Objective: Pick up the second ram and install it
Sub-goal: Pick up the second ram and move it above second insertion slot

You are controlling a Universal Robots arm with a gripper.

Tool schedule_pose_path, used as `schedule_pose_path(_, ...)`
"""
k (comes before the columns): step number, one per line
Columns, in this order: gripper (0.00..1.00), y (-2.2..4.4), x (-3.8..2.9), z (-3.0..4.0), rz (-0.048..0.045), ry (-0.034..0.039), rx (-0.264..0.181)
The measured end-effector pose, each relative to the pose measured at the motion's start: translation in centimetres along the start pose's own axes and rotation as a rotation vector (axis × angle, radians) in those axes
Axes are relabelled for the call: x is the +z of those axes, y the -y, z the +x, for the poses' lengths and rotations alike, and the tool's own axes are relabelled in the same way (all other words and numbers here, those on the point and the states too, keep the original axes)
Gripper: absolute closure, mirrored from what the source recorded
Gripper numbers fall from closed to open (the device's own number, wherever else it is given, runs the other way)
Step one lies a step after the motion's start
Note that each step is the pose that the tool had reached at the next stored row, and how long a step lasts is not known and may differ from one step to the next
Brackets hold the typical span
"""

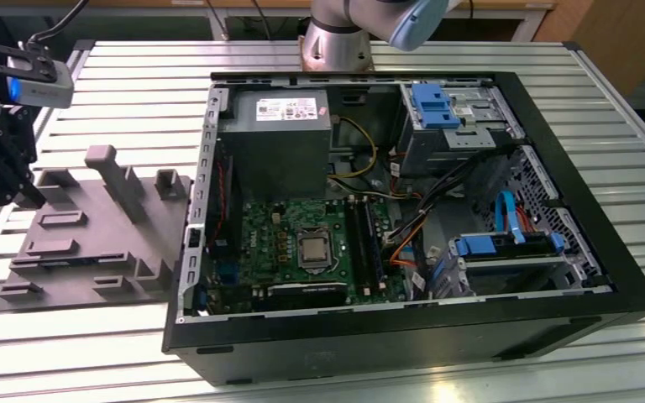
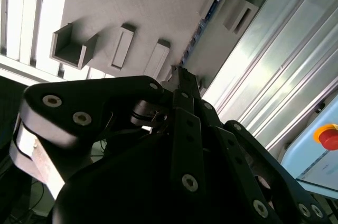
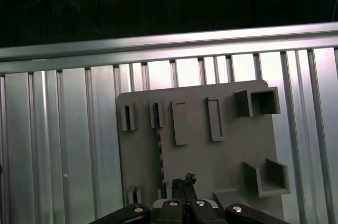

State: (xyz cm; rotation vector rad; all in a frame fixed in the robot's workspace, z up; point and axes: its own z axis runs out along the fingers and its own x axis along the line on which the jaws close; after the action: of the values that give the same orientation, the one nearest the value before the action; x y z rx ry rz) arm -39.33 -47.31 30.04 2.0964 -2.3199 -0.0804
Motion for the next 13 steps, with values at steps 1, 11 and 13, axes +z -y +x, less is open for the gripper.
schedule_pose_path(1,0.89,0.0,0.05,0.0,0.0,0.0,0.0)
schedule_pose_path(11,0.89,0.03,0.5,0.02,0.0,0.0001,0.0)
schedule_pose_path(13,0.89,0.03,0.59,0.02,0.0,0.0001,0.0)
